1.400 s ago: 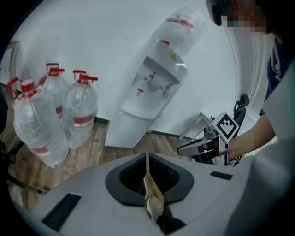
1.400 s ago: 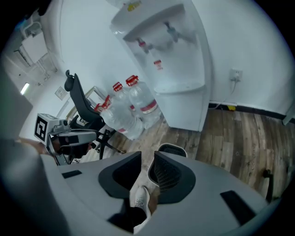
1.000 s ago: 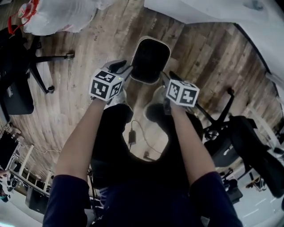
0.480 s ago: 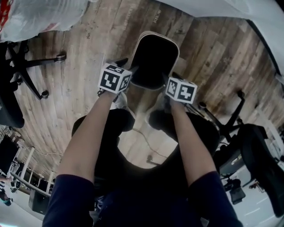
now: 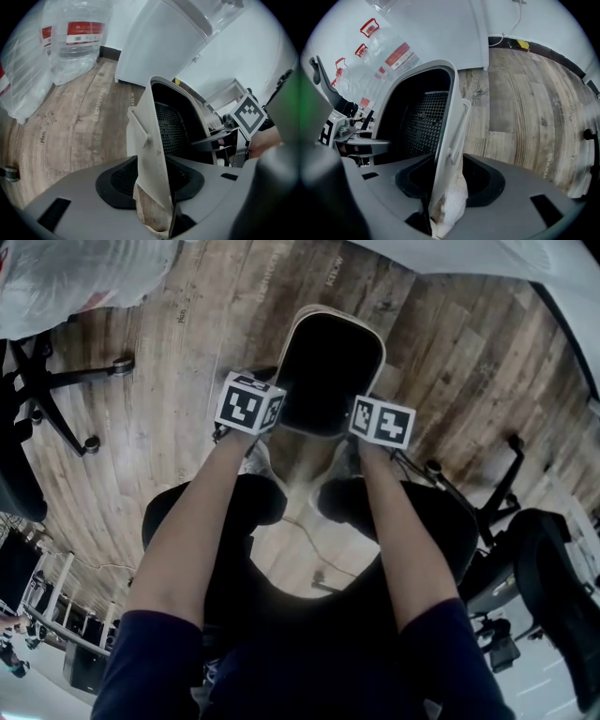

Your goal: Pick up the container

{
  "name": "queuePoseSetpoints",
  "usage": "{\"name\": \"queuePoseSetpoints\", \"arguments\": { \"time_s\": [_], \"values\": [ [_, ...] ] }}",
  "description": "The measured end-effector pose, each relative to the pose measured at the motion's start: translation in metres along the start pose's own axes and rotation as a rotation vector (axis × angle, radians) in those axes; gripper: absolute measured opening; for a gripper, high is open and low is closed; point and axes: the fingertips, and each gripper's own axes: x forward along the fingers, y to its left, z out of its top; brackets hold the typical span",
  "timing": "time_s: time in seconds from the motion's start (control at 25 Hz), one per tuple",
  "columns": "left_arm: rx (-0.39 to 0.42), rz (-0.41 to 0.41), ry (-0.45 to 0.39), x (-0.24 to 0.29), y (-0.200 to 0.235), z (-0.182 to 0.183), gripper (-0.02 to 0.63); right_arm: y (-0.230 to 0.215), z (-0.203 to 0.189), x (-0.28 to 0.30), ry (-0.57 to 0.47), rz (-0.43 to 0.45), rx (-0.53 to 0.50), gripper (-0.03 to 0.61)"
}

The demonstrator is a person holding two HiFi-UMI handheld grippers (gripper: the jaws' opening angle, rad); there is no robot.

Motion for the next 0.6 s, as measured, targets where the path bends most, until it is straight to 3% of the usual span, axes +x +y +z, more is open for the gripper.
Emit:
{"name": "queuePoseSetpoints", "arguments": {
  "time_s": [0.2,0.6],
  "values": [
    [0.031,0.016,0.018,0.002,-0.004,0.0,0.127,0.004,-0.002,-0.001,0.003,0.001,0.021,0.096],
    [0.015,0.045,0.013,-0.033,-0.021,0.006,0.106,0.015,0.002,-0.041,-0.04,-0.012,0.061,0.072]
  ]
}}
